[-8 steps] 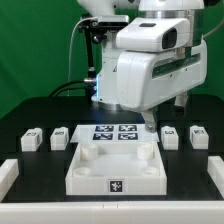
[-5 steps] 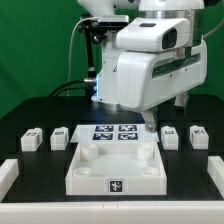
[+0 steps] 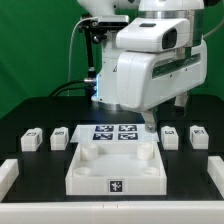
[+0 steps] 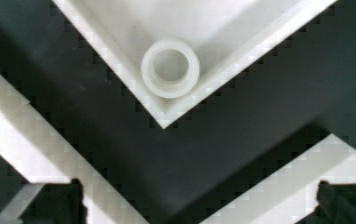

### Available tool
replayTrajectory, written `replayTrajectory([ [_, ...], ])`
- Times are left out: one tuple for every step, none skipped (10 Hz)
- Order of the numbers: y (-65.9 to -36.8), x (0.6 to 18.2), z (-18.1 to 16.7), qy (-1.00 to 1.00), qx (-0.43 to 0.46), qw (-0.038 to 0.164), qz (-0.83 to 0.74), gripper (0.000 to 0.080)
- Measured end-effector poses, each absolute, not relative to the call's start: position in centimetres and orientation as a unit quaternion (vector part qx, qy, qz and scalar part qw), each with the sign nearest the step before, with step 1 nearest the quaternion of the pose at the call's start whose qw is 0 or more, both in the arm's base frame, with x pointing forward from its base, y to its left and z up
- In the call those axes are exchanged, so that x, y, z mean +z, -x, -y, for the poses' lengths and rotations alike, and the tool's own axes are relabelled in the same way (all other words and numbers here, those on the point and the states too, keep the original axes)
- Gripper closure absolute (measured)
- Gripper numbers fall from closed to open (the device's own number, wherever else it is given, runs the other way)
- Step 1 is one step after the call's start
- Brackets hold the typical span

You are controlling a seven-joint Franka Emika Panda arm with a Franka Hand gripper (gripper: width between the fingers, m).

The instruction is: Assemble one leg

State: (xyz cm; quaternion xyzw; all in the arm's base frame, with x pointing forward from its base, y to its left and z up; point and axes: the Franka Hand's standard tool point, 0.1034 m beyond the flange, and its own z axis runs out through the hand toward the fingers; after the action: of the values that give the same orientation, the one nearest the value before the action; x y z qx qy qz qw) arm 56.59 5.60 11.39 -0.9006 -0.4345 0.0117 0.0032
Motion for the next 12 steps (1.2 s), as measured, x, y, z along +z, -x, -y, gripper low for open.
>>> replayTrajectory([
  [-56.6, 11.4, -5.6, 0.891, 0.012, 0.003, 0.453, 0.0150],
  [-55.6, 11.1, -5.5, 0.876, 0.008, 0.000, 0.483, 0.0150],
  [-52.9, 10.6, -5.8, 0.843, 0.009, -0.003, 0.538, 0.0150],
  [-50.3, 10.2, -5.6, 0.801, 0.009, -0.004, 0.598, 0.0150],
  [-48.1, 9.5, -4.8, 0.768, 0.006, -0.004, 0.640, 0.0150],
  [-45.5, 8.1, -3.7, 0.725, 0.007, 0.000, 0.689, 0.0150],
  [-43.8, 6.7, -2.8, 0.705, 0.000, 0.000, 0.709, 0.0150],
  [-42.8, 5.5, -1.8, 0.688, -0.001, 0.004, 0.726, 0.0150],
  [-42.2, 4.1, -0.6, 0.698, 0.001, 0.010, 0.716, 0.0150],
  [-41.7, 3.1, 0.3, 0.707, 0.003, 0.016, 0.707, 0.0150],
  [-41.4, 2.3, 1.0, 0.714, 0.004, 0.020, 0.700, 0.0150],
  [-41.3, 1.6, 1.5, 0.719, 0.008, 0.026, 0.694, 0.0150],
])
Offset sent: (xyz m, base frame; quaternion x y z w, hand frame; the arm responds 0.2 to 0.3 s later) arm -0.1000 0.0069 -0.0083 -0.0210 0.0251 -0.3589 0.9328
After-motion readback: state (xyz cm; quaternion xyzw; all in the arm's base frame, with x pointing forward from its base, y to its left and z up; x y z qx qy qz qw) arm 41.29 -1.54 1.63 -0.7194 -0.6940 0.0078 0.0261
